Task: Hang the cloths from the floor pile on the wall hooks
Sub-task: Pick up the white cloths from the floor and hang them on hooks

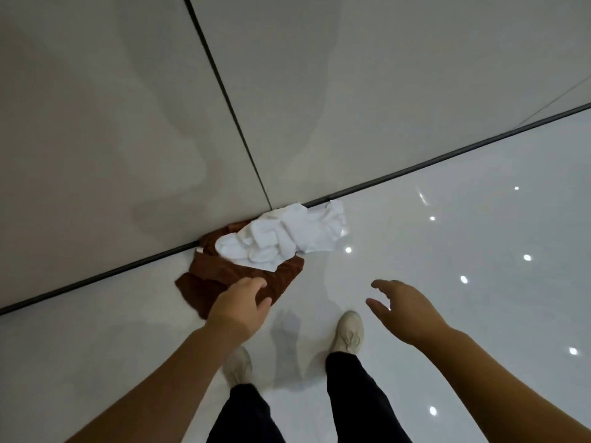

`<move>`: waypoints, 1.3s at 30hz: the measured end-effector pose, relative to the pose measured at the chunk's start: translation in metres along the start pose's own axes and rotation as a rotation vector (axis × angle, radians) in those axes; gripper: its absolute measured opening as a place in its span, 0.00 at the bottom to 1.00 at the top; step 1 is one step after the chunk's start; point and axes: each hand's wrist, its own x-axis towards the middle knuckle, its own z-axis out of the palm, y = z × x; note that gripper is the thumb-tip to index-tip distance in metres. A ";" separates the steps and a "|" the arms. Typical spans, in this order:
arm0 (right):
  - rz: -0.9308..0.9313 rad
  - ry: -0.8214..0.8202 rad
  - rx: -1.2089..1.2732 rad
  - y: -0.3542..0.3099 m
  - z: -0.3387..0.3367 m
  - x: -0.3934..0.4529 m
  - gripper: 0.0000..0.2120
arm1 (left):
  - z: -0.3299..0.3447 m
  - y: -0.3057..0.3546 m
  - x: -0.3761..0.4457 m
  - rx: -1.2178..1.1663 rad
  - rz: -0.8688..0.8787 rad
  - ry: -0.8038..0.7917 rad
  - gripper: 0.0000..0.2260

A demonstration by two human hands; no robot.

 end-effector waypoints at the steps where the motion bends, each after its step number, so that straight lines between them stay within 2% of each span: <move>1: -0.015 0.001 -0.005 0.003 -0.004 0.026 0.23 | 0.011 0.003 0.015 -0.029 0.002 0.010 0.18; 6: -0.051 0.046 0.008 0.011 0.017 0.147 0.21 | 0.065 -0.018 0.118 -0.029 -0.039 0.013 0.16; 12: -0.078 -0.001 0.023 0.018 0.120 0.273 0.20 | 0.130 -0.104 0.264 0.046 -0.128 0.010 0.18; 17: -0.064 -0.047 0.036 0.030 0.198 0.348 0.19 | 0.168 -0.170 0.361 0.130 -0.232 0.105 0.25; 20: -0.073 -0.049 0.026 0.035 0.222 0.375 0.19 | 0.178 -0.187 0.400 0.106 -0.220 0.187 0.31; 22: -0.084 -0.045 0.019 0.037 0.231 0.388 0.19 | 0.182 -0.190 0.419 0.065 -0.220 0.207 0.32; 27: -0.099 -0.021 0.028 0.038 0.231 0.395 0.18 | 0.182 -0.185 0.424 0.089 -0.160 0.216 0.17; 33: -0.131 -0.035 0.041 0.015 0.179 0.355 0.16 | 0.140 -0.137 0.357 -0.045 0.056 0.172 0.17; 39: -0.188 0.024 0.061 -0.036 0.070 0.272 0.16 | 0.031 -0.062 0.272 -0.145 0.160 0.179 0.14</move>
